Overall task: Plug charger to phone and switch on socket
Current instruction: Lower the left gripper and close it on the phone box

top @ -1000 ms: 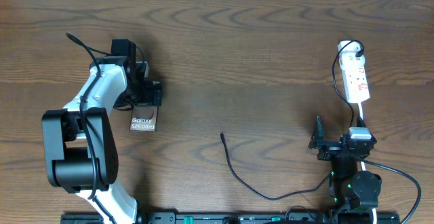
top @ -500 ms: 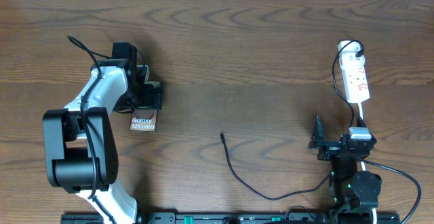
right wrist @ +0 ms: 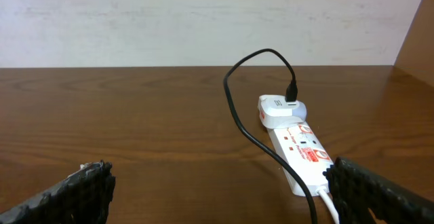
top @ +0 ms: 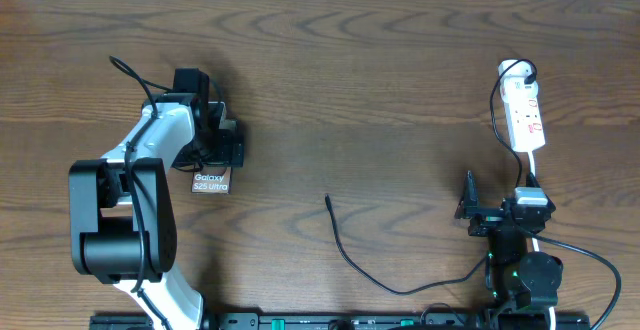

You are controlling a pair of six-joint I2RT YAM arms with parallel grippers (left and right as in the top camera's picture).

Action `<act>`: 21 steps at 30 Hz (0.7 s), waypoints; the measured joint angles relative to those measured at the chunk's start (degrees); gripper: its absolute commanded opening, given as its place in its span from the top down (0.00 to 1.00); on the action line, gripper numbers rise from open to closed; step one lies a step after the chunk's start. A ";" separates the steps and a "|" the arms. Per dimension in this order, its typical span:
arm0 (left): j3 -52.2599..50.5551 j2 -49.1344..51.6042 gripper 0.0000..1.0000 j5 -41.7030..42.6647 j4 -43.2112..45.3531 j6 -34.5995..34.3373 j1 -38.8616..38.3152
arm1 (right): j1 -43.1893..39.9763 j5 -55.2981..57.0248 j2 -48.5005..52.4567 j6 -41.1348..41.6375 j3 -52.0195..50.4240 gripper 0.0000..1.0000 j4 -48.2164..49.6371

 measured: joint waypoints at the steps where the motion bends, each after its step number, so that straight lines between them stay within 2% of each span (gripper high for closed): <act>1: -0.02 0.00 0.02 0.00 0.13 0.00 0.00 | 0.00 0.00 -0.02 -0.02 0.00 0.01 0.00; 21: -1.97 -0.79 0.02 -1.27 3.15 0.00 -0.07 | 0.00 -0.02 0.00 0.00 0.00 0.01 0.00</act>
